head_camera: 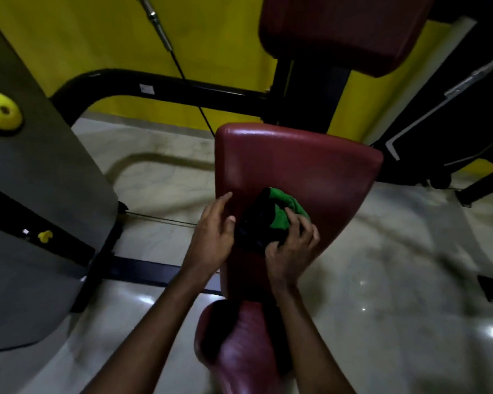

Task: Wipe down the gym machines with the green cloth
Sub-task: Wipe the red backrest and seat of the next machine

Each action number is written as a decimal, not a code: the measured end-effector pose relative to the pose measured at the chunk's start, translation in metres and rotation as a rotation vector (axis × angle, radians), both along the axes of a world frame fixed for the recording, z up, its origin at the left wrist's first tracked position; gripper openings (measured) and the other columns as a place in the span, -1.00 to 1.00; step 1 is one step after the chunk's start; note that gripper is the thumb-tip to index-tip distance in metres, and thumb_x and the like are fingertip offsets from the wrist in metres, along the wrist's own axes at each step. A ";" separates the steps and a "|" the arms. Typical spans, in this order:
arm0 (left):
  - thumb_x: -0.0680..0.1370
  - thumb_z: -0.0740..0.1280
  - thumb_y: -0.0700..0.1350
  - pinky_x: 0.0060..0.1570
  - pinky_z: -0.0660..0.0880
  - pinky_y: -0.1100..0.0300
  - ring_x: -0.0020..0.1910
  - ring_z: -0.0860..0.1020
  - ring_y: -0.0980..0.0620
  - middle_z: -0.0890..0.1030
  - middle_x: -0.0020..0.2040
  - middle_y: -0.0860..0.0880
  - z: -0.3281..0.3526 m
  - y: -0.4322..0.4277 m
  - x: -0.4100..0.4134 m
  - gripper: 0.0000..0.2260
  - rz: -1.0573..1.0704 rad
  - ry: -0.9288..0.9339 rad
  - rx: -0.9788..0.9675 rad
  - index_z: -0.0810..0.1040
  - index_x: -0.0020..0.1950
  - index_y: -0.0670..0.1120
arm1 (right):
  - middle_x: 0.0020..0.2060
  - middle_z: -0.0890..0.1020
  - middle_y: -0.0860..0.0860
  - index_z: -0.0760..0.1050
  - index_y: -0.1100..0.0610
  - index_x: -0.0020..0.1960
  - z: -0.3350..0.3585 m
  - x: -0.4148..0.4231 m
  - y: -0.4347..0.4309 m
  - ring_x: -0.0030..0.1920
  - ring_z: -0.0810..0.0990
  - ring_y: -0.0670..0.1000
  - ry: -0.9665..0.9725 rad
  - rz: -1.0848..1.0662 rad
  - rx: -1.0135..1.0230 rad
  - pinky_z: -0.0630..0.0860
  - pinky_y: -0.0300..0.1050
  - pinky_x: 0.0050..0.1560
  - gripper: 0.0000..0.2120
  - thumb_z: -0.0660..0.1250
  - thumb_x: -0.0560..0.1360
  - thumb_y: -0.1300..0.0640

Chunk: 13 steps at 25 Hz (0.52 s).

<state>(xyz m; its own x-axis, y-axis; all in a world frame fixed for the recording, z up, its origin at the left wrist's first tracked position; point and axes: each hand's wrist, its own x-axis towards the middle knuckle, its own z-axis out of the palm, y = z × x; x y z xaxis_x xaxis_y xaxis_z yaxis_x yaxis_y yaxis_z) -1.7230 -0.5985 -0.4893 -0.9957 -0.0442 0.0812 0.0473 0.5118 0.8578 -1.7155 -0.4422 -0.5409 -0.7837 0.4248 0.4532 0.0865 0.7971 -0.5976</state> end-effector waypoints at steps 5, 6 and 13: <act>0.64 0.23 -0.19 0.44 0.30 0.08 0.47 0.32 -0.01 0.33 0.51 -0.08 0.045 -0.001 -0.034 -0.57 -0.120 0.152 -0.197 0.36 0.52 -0.05 | 0.11 0.53 0.11 0.56 0.13 0.21 0.027 -0.010 0.016 0.13 0.45 0.19 0.074 -0.060 -0.124 0.41 0.08 0.25 -0.37 0.14 0.15 0.25; 0.63 0.23 -0.17 0.44 0.30 0.04 0.48 0.31 -0.05 0.31 0.52 -0.10 0.053 0.000 -0.042 -0.57 -0.136 0.209 -0.265 0.35 0.52 -0.06 | 0.13 0.51 0.12 0.54 0.15 0.22 0.039 -0.017 0.023 0.16 0.46 0.18 0.136 -0.098 -0.187 0.42 0.06 0.28 -0.40 0.17 0.19 0.27; 0.60 0.28 -0.14 0.39 0.31 -0.15 0.45 0.31 -0.23 0.30 0.52 -0.21 0.076 0.020 -0.110 -0.50 -0.463 0.446 -0.770 0.29 0.54 -0.15 | 0.28 0.50 0.08 0.57 0.06 0.30 0.060 -0.045 0.039 0.33 0.43 0.18 0.178 -0.202 -0.062 0.38 0.16 0.36 -0.66 0.32 0.54 0.17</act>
